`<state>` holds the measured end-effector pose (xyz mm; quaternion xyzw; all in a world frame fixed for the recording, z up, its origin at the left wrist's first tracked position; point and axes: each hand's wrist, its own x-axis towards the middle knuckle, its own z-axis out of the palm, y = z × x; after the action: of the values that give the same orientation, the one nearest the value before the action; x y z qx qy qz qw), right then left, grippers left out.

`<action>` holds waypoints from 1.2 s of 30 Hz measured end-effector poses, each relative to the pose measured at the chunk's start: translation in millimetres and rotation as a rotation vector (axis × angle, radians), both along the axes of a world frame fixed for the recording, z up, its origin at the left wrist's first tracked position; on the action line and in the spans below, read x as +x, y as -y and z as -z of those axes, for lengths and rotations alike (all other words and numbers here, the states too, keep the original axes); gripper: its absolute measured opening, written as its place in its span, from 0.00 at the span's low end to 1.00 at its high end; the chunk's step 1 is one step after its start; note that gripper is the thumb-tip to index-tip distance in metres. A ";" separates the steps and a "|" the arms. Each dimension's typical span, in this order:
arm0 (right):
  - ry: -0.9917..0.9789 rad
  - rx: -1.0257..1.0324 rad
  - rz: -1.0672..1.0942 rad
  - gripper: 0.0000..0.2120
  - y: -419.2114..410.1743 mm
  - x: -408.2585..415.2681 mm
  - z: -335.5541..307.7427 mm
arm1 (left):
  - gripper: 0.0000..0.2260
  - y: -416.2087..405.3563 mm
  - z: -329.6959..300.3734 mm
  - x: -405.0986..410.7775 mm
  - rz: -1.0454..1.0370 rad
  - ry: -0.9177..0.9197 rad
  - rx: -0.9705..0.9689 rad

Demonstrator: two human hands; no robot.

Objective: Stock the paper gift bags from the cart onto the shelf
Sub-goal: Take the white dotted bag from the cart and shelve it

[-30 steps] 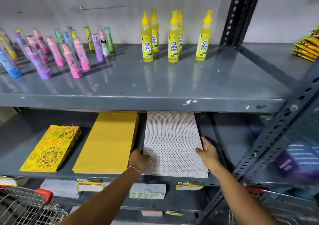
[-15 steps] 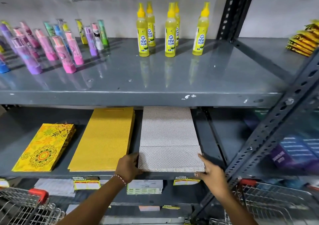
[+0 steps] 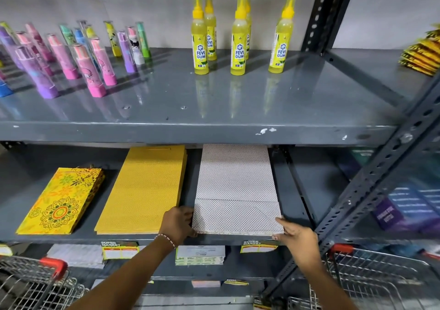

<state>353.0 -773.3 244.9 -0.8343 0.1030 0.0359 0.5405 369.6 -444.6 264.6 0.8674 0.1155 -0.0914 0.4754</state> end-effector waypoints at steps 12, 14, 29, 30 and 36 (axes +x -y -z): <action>0.004 -0.028 0.006 0.23 -1.7 0.6 -3.2 | 0.34 -1.3 2.7 -2.6 -0.086 -0.022 -0.103; 0.006 -0.040 0.007 0.23 -3.0 0.2 -5.4 | 0.30 2.2 -1.3 -1.7 -0.061 -0.007 -0.072; -0.024 -0.136 0.016 0.21 -7.3 -2.7 -14.1 | 0.33 -0.4 -2.1 -9.1 -0.048 0.005 -0.060; -0.030 -0.137 0.015 0.21 -7.5 -2.7 -14.6 | 0.33 -0.3 -1.4 -9.2 -0.047 0.011 -0.060; -0.047 -0.119 0.007 0.22 -7.0 -4.1 -15.2 | 0.33 -1.2 0.0 -9.4 -0.044 0.004 -0.057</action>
<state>348.8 -766.2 260.2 -0.8636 0.1204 0.0475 0.4873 360.2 -443.4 264.6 0.8508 0.1309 -0.0827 0.5021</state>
